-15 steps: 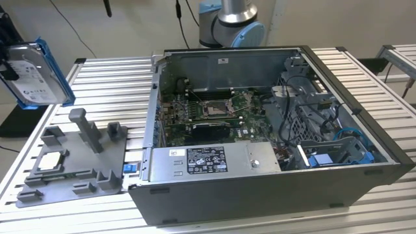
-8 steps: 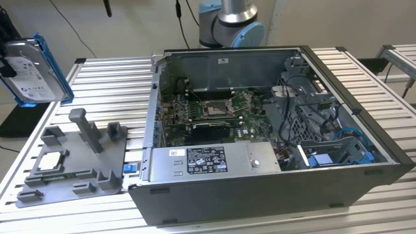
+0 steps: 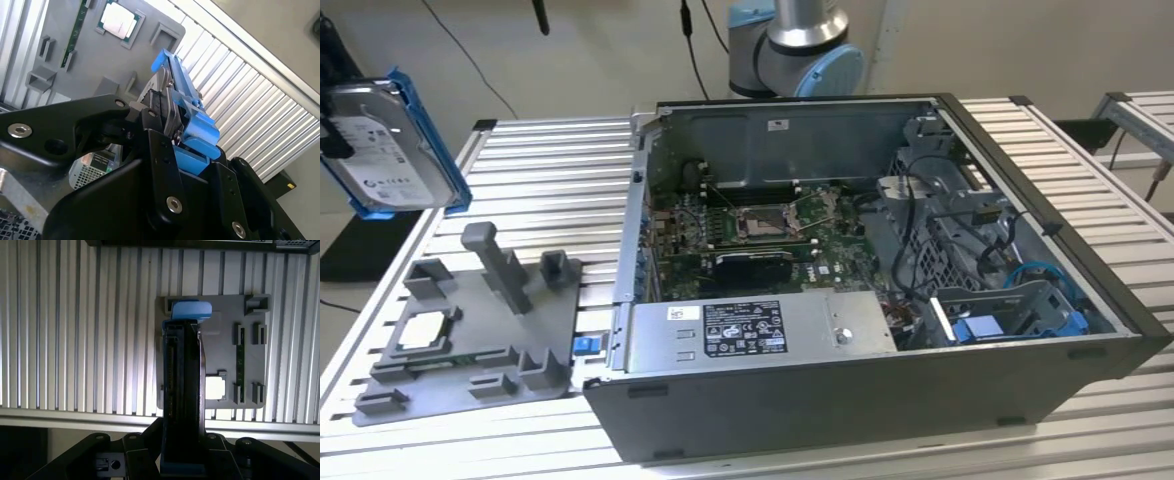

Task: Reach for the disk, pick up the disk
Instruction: 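Pick up the disk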

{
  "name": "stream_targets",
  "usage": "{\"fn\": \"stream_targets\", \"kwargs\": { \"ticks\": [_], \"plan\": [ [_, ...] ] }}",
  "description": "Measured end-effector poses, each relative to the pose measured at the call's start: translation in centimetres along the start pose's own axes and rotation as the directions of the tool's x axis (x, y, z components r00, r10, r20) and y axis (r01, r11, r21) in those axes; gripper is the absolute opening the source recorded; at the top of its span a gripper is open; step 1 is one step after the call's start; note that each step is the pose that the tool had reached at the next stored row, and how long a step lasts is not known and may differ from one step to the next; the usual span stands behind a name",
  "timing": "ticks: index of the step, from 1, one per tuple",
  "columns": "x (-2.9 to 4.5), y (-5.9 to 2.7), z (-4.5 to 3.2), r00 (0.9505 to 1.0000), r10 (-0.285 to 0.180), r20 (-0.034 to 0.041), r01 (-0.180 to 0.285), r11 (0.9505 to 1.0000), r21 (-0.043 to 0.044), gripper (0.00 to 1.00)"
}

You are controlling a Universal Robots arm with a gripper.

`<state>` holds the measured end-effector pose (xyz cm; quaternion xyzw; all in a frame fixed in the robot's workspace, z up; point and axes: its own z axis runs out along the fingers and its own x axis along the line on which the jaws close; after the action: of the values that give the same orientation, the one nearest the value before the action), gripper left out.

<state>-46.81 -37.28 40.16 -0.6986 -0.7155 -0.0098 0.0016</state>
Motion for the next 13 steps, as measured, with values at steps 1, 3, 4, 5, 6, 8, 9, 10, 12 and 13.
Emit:
{"fn": "stream_targets", "kwargs": {
  "ticks": [1, 3, 4, 5, 6, 8, 9, 10, 12, 13],
  "plan": [
    [0.0, 0.0, 0.0, 1.0, 0.0, -0.0001, 0.0, 1.0, -0.0002, 0.0],
    [0.0, -0.01, -0.03, 1.0, 0.0, 0.0, 0.0, 1.0, -0.0005, 0.0],
    [0.0, -0.01, -0.07, 1.0, 0.0, 0.0, 0.0, 1.0, -0.0006, 0.0],
    [0.0, -0.01, -0.17, 1.0, 0.0, -0.0001, 0.0, 1.0, -0.001, 0.0],
    [0.0, 0.0, -0.3, 1.0, 0.0, -0.0001, 0.0, 1.0, -0.0012, 0.0],
    [0.01, 0.01, -0.69, 1.0, 0.0, 0.0, 0.0, 1.0, -0.0014, 0.0],
    [0.01, 0.01, -0.94, 1.0, 0.0, 0.0, 0.0, 1.0, -0.0015, 0.0],
    [0.02, 0.01, -1.21, 1.0, 0.0, 0.0, 0.0, 1.0, -0.0018, 0.0],
    [0.03, 0.02, -1.75, 1.0, 0.0, 0.0, 0.0, 1.0, -0.002, 0.0],
    [0.03, 0.02, -1.91, 1.0, 0.0, -0.0001, 0.0, 1.0, -0.0024, 0.0]
  ]
}}
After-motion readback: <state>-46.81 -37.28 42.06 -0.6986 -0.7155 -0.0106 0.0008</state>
